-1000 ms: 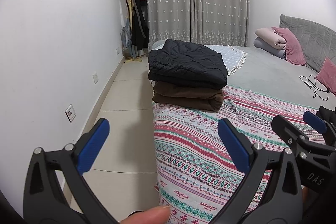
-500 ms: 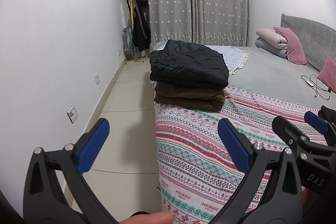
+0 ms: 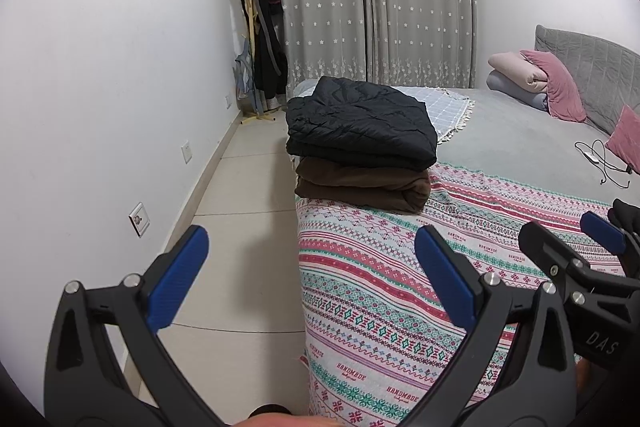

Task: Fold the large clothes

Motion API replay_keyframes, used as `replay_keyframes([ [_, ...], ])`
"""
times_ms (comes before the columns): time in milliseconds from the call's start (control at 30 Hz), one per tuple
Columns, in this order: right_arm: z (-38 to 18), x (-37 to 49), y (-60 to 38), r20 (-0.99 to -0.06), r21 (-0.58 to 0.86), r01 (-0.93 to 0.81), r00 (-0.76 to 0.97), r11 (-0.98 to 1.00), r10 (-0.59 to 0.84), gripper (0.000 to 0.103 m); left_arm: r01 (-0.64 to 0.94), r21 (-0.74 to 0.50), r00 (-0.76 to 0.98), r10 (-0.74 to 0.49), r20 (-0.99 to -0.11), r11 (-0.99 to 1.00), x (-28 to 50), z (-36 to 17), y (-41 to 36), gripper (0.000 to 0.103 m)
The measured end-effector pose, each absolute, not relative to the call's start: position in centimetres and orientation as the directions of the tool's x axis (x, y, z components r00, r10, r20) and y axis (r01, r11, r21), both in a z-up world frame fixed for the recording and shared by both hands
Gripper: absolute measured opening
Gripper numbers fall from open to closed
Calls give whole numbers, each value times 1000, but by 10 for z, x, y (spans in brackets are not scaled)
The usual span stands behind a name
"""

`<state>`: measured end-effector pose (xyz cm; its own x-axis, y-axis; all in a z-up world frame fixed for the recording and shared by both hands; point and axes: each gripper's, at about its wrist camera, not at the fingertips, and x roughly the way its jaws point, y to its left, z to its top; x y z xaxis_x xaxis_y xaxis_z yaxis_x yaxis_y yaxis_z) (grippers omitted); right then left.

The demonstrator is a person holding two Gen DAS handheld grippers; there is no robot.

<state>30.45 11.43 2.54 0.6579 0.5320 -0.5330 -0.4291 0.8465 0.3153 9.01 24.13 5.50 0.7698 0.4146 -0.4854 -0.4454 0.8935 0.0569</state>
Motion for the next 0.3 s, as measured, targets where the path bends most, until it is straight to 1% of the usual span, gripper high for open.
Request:
replay_keyframes([
  [300, 25, 304, 115, -533, 314, -428, 659, 847, 530, 103, -445, 56, 768, 413, -489, 894, 90, 55, 241, 102],
])
